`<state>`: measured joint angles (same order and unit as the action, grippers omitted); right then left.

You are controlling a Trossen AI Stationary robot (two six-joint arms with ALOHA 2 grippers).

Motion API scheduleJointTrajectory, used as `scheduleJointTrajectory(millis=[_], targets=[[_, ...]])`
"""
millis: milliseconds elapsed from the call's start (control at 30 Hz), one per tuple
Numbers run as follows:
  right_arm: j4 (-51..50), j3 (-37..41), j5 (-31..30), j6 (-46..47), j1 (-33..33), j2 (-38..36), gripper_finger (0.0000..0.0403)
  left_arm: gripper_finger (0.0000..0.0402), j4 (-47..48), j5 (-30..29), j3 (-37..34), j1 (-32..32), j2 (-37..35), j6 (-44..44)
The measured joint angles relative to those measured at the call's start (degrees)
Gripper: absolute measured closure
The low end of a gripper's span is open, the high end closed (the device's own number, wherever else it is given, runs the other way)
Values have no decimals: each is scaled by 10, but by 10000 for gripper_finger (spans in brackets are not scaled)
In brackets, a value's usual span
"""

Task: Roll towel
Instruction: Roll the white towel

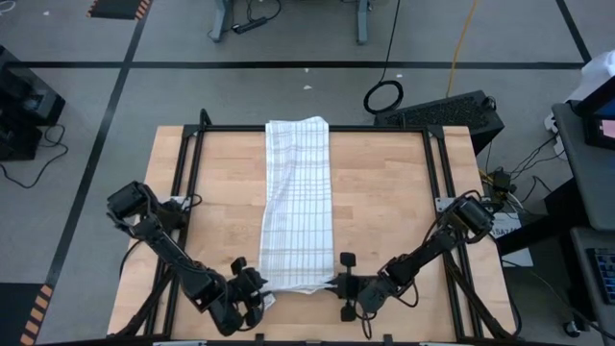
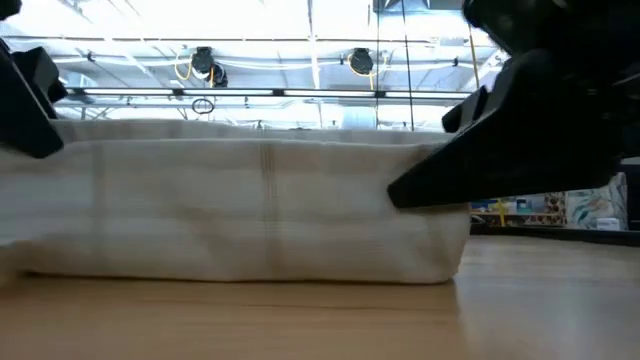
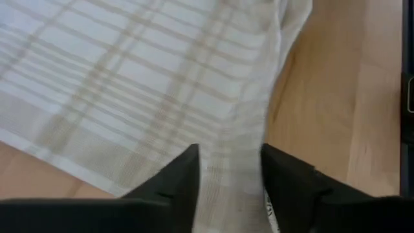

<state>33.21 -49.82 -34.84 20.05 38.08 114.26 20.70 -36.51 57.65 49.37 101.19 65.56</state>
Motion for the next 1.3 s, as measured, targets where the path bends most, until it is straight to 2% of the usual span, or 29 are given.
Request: scheduleJointTrajectory(millis=[133, 267, 500, 933, 1000, 1067, 1133, 1267, 1300], targets=[[0, 0, 21, 27, -14, 0, 401, 177, -2, -15, 0, 17, 0, 0], [1, 0, 23, 35, -19, 0, 401, 145, -33, -44, 0, 30, 15, -1], [2, 0, 37, 69, -29, 0, 402, 138, -133, -50, 0, 40, 85, -45], [2, 0, 37, 109, -47, 0, 403, 142, -136, -50, 4, 37, 123, -57], [2, 0, 40, 117, -47, 0, 403, 157, -136, -51, 5, 30, 124, -46], [1, 0, 52, 129, -47, 0, 403, 189, -135, -55, 5, 28, 125, -46], [1, 0, 59, 145, -46, 0, 403, 241, -137, -57, 5, 28, 124, -46], [-4, 0, 96, 173, -44, 0, 403, 370, -138, -33, 5, 30, 121, -49], [-4, 0, 106, 177, -43, 0, 403, 383, -138, -28, 6, 31, 121, -49]])
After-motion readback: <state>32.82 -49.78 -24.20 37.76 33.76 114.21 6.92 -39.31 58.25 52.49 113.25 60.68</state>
